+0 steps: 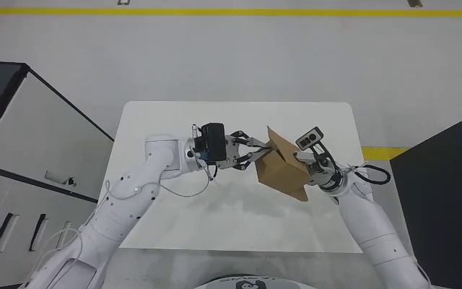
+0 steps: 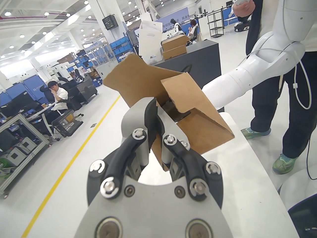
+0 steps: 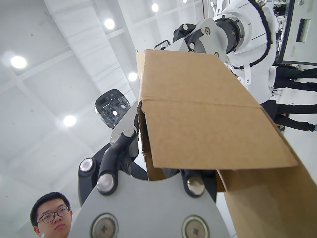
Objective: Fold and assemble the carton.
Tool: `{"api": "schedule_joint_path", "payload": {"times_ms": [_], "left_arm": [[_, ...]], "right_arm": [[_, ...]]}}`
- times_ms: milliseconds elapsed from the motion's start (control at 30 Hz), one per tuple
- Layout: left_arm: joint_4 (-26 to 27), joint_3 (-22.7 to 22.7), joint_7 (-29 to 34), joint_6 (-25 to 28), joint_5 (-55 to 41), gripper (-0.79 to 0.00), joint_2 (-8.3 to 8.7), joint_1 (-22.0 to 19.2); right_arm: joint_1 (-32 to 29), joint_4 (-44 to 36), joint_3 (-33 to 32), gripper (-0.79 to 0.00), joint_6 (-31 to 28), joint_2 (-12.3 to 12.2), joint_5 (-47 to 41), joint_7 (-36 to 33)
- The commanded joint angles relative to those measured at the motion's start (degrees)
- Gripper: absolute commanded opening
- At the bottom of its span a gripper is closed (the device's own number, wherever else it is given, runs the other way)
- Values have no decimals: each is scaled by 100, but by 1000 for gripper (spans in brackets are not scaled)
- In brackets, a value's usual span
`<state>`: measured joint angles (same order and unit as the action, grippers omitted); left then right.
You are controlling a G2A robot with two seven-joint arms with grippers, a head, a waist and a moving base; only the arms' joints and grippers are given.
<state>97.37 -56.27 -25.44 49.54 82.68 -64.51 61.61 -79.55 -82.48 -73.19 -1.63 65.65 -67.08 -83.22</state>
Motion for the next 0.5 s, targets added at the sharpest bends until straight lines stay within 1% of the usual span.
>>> {"api": "schedule_joint_path", "payload": {"times_ms": [0, 200, 467], "left_arm": [[1, -37, -6, -17, -2, -785, 6, 2], [42, -109, -7, -20, 10, -785, 22, 38], [28, 13, -4, -3, -11, -785, -2, 30]], "right_arm": [[1, 10, -17, -785, -4, 1, -1, 4], [-6, 19, -58, -785, -3, 7, -8, -6], [-21, -2, -66, -785, 1, 20, 10, 3]]}}
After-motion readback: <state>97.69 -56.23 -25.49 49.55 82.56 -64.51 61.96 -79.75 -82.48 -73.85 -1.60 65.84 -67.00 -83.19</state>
